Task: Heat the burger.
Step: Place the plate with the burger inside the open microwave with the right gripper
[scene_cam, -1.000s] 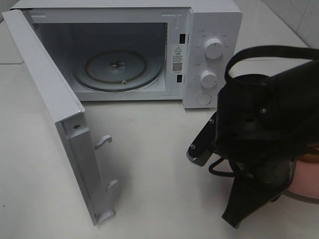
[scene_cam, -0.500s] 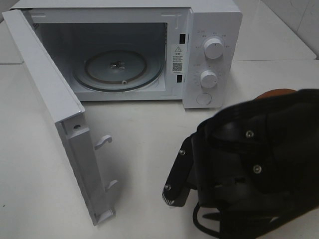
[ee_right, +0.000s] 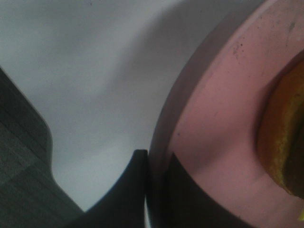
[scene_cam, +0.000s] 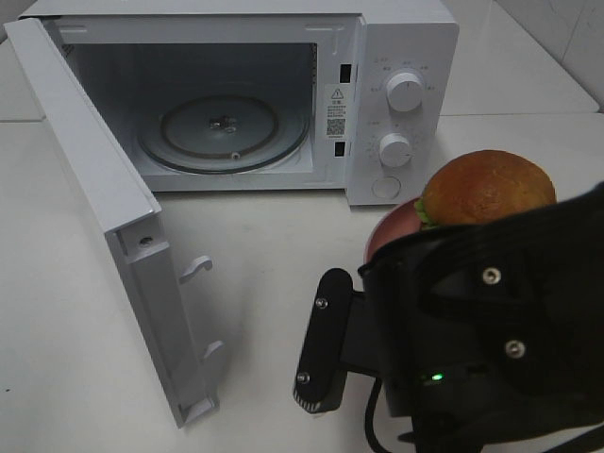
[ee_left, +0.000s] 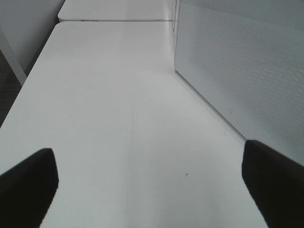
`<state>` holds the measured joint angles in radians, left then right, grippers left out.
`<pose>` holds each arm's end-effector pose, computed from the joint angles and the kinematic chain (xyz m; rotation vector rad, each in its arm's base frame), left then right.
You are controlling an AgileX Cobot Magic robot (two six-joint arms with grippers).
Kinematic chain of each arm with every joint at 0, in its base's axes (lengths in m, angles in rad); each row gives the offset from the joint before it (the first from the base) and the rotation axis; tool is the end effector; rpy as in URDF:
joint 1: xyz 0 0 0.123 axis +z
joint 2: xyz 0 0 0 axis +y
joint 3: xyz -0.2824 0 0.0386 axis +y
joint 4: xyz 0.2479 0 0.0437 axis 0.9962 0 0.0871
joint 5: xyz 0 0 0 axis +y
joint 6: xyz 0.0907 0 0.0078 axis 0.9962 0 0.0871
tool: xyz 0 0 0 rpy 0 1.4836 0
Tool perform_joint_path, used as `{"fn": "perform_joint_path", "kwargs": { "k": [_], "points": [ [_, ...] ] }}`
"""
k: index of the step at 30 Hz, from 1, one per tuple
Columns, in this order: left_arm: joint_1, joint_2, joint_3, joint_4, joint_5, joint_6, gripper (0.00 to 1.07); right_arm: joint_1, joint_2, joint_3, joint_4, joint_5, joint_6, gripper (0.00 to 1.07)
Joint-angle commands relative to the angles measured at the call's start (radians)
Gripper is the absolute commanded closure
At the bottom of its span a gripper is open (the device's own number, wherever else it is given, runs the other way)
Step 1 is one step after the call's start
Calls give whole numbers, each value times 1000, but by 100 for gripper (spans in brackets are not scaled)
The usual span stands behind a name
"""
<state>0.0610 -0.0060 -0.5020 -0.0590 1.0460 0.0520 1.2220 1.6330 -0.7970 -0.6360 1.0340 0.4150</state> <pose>-0.0052 -0.0050 0.2790 -0.0066 2.0202 0.0013 0.1277 0.2151 0.1701 -1.5928 2.3313 -0.7166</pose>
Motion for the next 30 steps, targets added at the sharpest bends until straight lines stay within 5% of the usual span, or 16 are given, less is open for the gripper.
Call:
{"fn": "perform_joint_path", "kwargs": {
  "k": [1, 23, 30],
  "points": [
    [-2, -24, 4, -4, -8, -1, 6, 6, -72, 3, -88, -45, -57, 107],
    [-2, -24, 4, -4, -8, -1, 6, 0, -191, 4, -140, -256, -576, 107],
    [-2, -24, 4, -4, -8, -1, 6, 0, -191, 3, -110, -263, -563, 107]
  ]
}}
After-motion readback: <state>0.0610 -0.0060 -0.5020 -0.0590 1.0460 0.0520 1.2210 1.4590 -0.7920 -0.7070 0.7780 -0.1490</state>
